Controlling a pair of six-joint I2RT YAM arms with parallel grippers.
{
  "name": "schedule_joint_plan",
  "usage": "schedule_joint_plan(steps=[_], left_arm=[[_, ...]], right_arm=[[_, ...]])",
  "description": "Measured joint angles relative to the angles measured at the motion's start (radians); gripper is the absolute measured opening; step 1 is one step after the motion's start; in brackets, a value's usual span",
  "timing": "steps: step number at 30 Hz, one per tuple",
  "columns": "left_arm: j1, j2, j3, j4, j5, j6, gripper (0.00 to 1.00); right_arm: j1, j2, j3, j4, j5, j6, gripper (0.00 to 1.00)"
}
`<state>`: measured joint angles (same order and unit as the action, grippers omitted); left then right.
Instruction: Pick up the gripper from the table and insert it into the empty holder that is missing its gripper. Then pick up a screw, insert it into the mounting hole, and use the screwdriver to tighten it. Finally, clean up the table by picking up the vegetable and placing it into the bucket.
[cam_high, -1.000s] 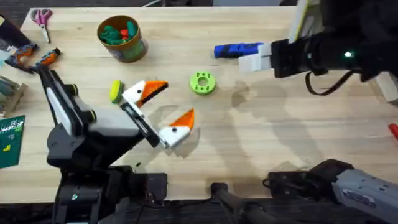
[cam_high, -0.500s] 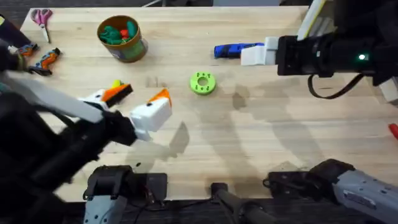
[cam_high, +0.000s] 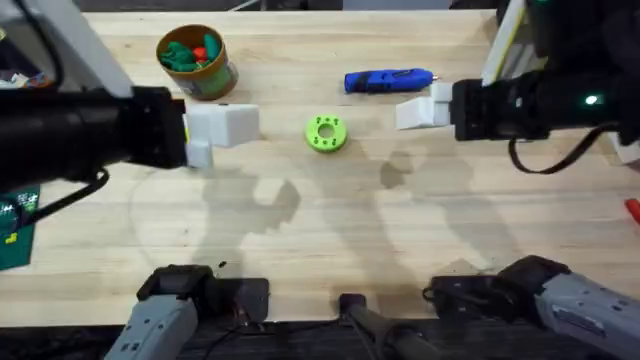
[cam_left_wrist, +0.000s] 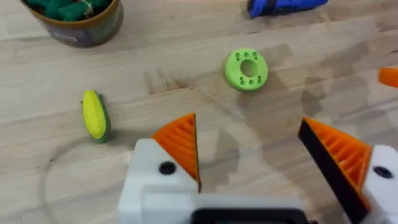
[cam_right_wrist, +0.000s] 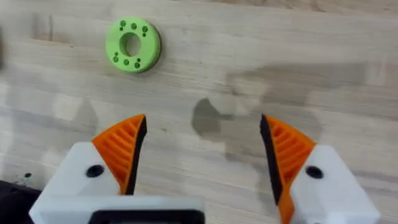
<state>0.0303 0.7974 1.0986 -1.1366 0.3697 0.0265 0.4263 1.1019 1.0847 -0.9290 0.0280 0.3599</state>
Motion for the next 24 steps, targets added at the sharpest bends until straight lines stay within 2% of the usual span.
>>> schedule_joint_plan(steps=[5,8,9,10,13,16,18,19,24], left_arm=[[0.0,0.069,0.0,0.043,-0.072,0.0,0.984],[0.0,0.117,0.0,0.045,-0.142,0.003,0.984],[0.0,0.189,0.0,0.024,-0.232,0.004,0.985],[0.0,0.217,0.0,0.022,-0.259,0.005,0.985],[0.0,0.308,0.0,0.022,-0.319,0.035,0.984],[0.008,0.398,0.0,0.028,-0.347,0.072,0.984],[0.027,0.447,0.0,0.029,-0.357,0.083,0.984],[0.087,0.524,0.0,0.031,-0.366,0.098,0.984],[0.187,0.633,0.0,0.08,-0.364,0.132,0.985]], right_arm=[[0.0,0.0,0.089,-0.062,0.0,0.0,0.994],[-0.006,0.0,0.117,-0.101,0.001,0.0,0.993],[-0.034,0.0,0.118,-0.124,0.001,-0.012,0.994],[-0.045,0.0,0.118,-0.126,0.001,-0.021,0.994],[-0.085,0.0,0.118,-0.124,0.007,-0.053,0.994],[-0.128,0.0,0.118,-0.124,0.038,-0.077,0.994],[-0.15,0.0,0.118,-0.124,0.055,-0.094,0.994],[-0.173,0.0,0.118,-0.124,0.073,-0.132,0.994],[-0.176,0.0,0.118,-0.119,0.084,-0.183,0.994]])
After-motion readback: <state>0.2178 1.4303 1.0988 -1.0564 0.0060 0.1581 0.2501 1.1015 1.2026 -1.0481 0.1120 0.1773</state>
